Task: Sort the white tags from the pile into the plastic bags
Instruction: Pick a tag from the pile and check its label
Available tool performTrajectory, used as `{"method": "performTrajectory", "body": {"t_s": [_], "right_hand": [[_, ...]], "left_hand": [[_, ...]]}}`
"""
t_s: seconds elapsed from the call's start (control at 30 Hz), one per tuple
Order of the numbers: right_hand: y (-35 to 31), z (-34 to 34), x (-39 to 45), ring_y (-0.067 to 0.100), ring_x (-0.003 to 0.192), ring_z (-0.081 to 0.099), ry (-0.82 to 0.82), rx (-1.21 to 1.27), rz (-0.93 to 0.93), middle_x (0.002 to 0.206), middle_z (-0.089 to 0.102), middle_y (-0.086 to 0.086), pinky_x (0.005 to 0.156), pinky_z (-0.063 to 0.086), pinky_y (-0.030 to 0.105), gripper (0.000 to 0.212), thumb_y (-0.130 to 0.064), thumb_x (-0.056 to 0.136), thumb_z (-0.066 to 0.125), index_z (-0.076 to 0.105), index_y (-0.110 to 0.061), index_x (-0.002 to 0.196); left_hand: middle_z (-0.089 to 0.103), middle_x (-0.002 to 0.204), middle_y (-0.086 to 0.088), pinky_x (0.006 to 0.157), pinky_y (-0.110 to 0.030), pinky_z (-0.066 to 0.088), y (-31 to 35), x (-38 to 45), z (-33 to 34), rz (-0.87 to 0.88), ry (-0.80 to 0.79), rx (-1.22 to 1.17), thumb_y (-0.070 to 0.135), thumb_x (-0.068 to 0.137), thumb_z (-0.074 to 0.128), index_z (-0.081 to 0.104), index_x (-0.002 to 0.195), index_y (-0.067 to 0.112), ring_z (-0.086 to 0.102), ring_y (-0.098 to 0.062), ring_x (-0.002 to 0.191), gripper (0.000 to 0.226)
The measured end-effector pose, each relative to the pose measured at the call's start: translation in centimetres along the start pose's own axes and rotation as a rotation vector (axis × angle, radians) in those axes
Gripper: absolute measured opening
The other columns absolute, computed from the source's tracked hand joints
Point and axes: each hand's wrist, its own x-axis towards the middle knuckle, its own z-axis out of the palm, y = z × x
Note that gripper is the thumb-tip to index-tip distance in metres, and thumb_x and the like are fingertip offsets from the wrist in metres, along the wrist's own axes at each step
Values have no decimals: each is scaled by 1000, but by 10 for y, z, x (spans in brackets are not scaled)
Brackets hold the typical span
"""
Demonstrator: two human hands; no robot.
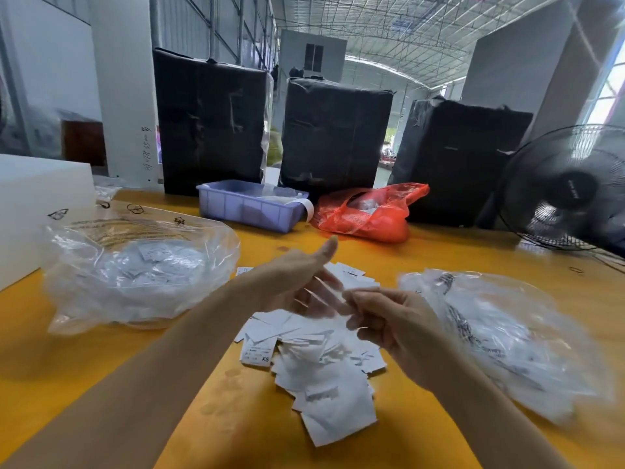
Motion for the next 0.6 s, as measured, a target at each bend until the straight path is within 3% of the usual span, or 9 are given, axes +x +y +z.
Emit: {"method": "performTrajectory", "body": {"t_s": [0.07, 0.17, 0.27, 0.3, 0.37, 0.5, 0.6], "right_hand": [[2, -11, 5, 12, 57, 64, 117, 36, 53, 78, 72, 11, 51, 50, 19, 13, -7, 86, 60, 73, -6, 81], [6, -18, 10, 14, 56, 65, 185, 94, 94, 80, 73, 14, 50, 51, 20, 16, -11, 91, 57, 70, -3, 84], [7, -21, 11, 15, 67, 70, 162, 79, 157, 89, 74, 10, 53, 52, 23, 45, -49, 83, 58, 69, -7, 94], [6, -21, 10, 15, 72, 71, 139, 25, 168, 92, 74, 6, 57, 51, 24, 57, -60, 72, 61, 69, -9, 98], [5, -22, 9, 14, 80, 71, 88, -75, 153, 96, 74, 2, 64, 48, 25, 65, -63, 56, 68, 70, -14, 99], [6, -21, 9, 14, 79, 69, 100, -55, 97, 91, 74, 1, 70, 47, 27, 41, -51, 59, 71, 76, -18, 84], [6, -24, 9, 12, 90, 70, 108, -73, 88, 101, 73, -5, 78, 49, 31, 61, -69, 59, 57, 70, -24, 100]], "left_hand": [[73, 82, -14, 58, -26, 56, 0, -2, 2, -56, -140, -64, 73, 62, 51, 67, 90, 3, 70, -20, 66, 77], [73, 75, -8, 55, -20, 53, -3, -1, 6, 37, -101, -7, 37, 69, 74, 70, 86, 4, 67, -12, 61, 38], [71, 65, -4, 50, -15, 49, -6, 0, 10, 87, 36, -16, 13, 78, 73, 71, 77, 5, 64, -6, 53, 9], [71, 64, -4, 48, -15, 48, -7, 1, 11, 93, 62, -20, 13, 78, 74, 71, 75, 5, 63, -6, 51, 9], [71, 64, -4, 48, -14, 48, -7, 2, 10, 104, 98, -13, 14, 76, 76, 71, 71, 7, 62, -6, 51, 10], [72, 69, -6, 51, -18, 49, -7, 2, 9, 118, 117, 16, 23, 63, 82, 72, 64, 12, 62, -8, 53, 15], [73, 69, -6, 54, -20, 49, -6, 2, 9, 120, 136, 69, 26, 60, 84, 72, 64, 11, 63, -7, 54, 19]]}}
